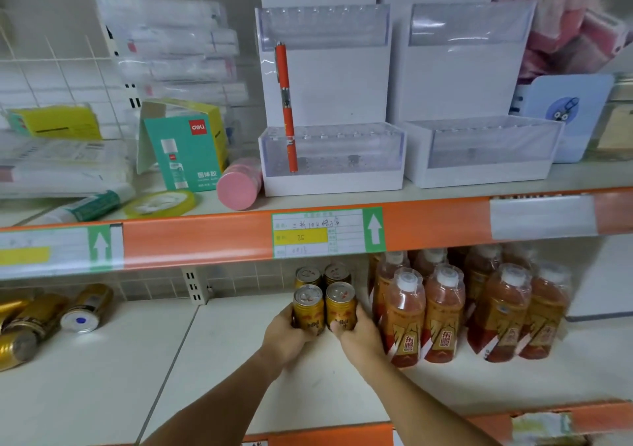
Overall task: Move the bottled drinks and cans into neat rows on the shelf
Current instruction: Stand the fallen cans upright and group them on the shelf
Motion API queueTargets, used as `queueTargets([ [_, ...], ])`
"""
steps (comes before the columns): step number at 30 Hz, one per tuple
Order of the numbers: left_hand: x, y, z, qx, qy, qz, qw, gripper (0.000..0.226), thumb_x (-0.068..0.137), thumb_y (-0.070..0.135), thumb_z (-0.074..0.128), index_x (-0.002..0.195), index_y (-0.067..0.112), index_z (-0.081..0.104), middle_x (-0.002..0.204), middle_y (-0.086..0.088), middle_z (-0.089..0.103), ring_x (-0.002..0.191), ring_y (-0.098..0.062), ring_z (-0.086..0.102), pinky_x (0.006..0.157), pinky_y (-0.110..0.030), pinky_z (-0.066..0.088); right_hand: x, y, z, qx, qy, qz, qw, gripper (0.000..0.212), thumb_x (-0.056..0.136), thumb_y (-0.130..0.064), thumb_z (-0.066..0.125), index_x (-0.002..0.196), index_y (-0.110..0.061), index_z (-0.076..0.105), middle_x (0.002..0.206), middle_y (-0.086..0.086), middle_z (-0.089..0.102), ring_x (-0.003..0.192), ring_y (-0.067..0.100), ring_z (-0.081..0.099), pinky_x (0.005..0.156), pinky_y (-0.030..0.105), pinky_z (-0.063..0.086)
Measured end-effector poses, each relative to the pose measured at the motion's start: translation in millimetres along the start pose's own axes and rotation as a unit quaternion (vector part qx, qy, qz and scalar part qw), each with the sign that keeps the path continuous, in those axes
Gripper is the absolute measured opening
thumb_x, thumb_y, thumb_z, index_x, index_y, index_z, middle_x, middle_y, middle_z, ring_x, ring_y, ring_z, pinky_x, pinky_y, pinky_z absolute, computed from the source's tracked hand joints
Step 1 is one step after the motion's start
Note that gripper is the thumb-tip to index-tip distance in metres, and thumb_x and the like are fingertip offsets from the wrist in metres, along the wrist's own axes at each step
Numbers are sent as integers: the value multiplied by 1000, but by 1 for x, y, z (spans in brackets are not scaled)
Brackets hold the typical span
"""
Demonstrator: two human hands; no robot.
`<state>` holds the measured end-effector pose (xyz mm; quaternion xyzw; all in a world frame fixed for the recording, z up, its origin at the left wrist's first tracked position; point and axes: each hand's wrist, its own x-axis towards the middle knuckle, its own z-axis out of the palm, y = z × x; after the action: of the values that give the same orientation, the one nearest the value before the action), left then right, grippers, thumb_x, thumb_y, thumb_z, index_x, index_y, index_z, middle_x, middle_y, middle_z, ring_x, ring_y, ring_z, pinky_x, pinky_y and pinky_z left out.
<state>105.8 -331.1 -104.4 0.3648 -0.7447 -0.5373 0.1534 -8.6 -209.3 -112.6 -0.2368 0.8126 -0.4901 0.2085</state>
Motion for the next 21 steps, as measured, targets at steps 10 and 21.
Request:
queueTargets([
  [10,-46,26,-27,295,-47,34,954,63,94,53,58,148,24,44,137,1,61,117,-18,57,91,-19,42,-36,-13,-24,-143,-40,-89,985,47,100,-48,49,141,-27,46,121,3,65,110,23,62,96,39,51],
  [21,-98,30,-90,456,6,50,889,85,96,67,44,158,13,25,162,-13,33,148,-30,31,119,-42,30,-62,-58,-52,-389,-128,-188,893,74,101,-55,37,158,-12,18,166,7,15,152,27,17,121,40,24],
])
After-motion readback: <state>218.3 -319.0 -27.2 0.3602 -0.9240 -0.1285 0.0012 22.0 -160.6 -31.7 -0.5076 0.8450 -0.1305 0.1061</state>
